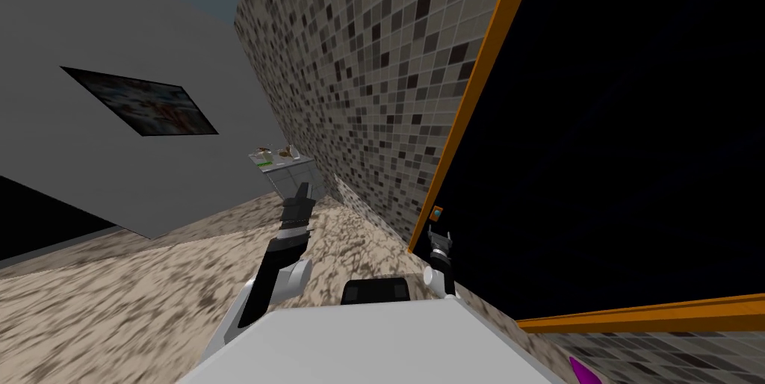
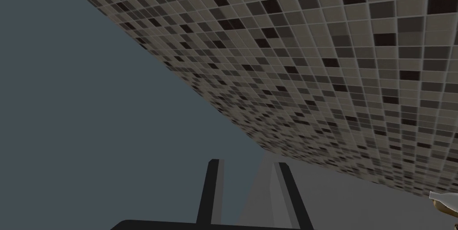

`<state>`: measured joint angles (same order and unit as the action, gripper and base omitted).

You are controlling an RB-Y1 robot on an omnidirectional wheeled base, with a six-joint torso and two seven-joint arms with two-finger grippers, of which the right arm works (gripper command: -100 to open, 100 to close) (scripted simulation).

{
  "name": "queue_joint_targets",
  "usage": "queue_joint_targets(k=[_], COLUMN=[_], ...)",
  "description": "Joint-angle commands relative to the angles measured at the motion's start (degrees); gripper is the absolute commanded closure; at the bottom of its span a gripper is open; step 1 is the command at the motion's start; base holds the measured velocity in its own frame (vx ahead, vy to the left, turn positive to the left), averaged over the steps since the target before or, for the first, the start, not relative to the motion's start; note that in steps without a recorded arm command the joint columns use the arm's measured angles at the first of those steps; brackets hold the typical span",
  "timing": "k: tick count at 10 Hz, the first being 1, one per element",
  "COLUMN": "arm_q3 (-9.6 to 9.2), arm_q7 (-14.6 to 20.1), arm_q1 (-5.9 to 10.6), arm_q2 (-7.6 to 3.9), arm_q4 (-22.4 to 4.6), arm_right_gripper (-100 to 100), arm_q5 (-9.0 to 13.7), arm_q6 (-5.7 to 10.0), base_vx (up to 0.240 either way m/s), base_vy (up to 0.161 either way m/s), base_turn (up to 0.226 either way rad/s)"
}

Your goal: Pull the door open

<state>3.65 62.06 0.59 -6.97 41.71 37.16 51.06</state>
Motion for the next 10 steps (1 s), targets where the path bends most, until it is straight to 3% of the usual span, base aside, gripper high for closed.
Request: queue_joint_targets(k=[1, 5, 6, 8, 10], arm_q3=[-0.06, -0.2, -0.18, -0.49, -0.64], arm_q7=[2.7, 7.7, 6.7, 10.1, 11.6], arm_q1=[0.09, 0.3, 0.26, -0.92, -1.48], arm_q2=[0.17, 0.52, 0.47, -2.0, -3.16], arm_q4=[0.1, 0.3, 0.3, -0.6, -0.9], arm_right_gripper=[-100, -100, -100, -100, -100], arm_q5=[0.7, 2.2, 2.0, 2.0, 2.0], arm_q6=[-0.2, -0.53, -0.47, -0.12, 0.06], base_vx=[-0.036, -0.033, -0.013, 0.131, 0.177], base_vy=[-0.008, -0.004, -0.003, 0.023, -0.021], base_turn=[0.065, 0.04, 0.009, 0.02, 0.01])
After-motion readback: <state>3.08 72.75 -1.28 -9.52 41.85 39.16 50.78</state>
